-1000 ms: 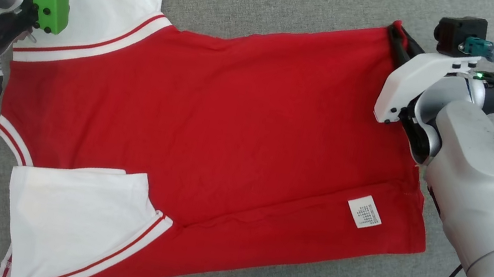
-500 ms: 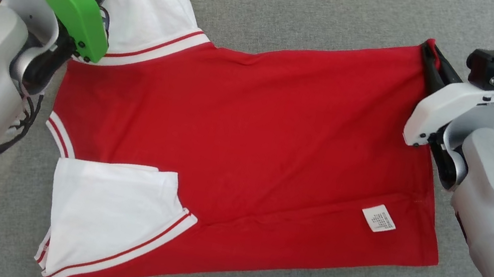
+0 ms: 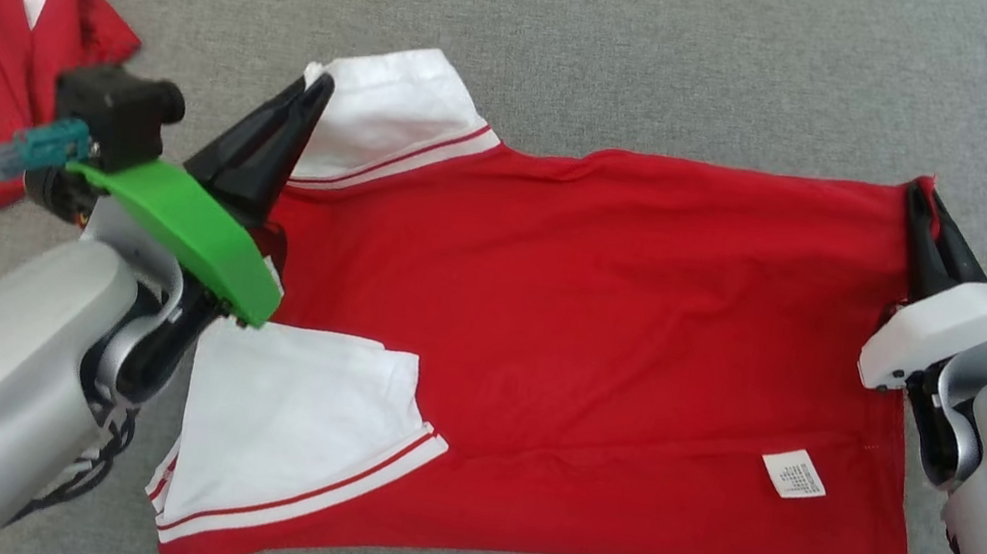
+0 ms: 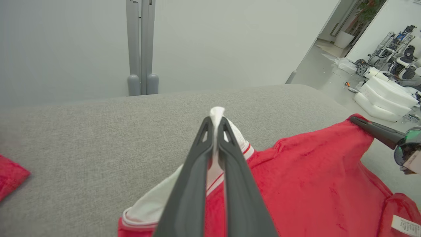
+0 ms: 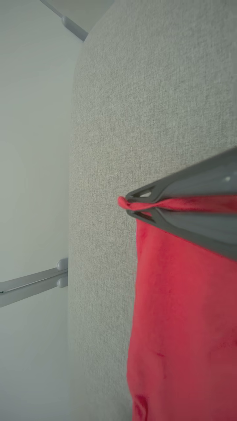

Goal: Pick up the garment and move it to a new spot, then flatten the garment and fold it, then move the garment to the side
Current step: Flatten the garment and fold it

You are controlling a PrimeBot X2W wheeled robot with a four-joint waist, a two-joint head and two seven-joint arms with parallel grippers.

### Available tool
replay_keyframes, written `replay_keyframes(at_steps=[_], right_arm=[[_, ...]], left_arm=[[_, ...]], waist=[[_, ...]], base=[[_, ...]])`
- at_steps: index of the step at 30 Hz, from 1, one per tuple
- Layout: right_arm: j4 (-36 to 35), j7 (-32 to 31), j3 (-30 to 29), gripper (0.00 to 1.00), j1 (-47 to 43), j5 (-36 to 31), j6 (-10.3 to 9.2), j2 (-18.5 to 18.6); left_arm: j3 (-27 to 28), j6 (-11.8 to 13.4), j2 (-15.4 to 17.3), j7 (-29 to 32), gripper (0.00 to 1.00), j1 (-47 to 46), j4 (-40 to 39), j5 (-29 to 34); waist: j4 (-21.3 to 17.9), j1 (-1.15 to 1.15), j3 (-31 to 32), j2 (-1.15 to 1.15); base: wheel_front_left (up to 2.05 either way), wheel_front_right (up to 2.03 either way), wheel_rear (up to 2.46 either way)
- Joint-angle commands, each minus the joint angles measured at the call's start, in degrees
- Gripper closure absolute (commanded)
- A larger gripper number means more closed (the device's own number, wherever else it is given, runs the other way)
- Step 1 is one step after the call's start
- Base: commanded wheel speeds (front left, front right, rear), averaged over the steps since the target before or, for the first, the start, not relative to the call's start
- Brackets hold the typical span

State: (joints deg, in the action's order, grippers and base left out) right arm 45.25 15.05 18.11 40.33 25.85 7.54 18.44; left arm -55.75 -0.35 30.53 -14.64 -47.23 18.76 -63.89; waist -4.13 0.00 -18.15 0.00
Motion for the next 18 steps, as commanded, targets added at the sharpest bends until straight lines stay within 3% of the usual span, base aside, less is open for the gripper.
replay_keyframes(at_steps=[1,8,18], right_arm=[[-1.1,0.2,-1.1,1.00,-2.1,-1.0,-0.11,0.0],[-7.7,0.2,-6.9,1.00,-9.7,-4.1,-0.11,-0.6],[-15.1,0.2,-12.4,1.00,-18.3,-5.1,-0.11,-2.2]], left_arm=[[0.8,1.3,1.0,-0.3,1.00,2.4,-1.7,1.0],[6.7,6.7,1.7,-0.6,1.00,15.0,-13.3,4.7],[13.3,10.8,0.9,-0.6,1.00,31.0,-20.8,7.1]], waist=[[1.0,0.00,1.6,0.00],[1.9,0.00,3.1,0.00],[2.1,0.00,4.7,0.00]], base=[[0.00,0.00,0.00],[0.00,0.00,0.00],[0.00,0.00,0.00]])
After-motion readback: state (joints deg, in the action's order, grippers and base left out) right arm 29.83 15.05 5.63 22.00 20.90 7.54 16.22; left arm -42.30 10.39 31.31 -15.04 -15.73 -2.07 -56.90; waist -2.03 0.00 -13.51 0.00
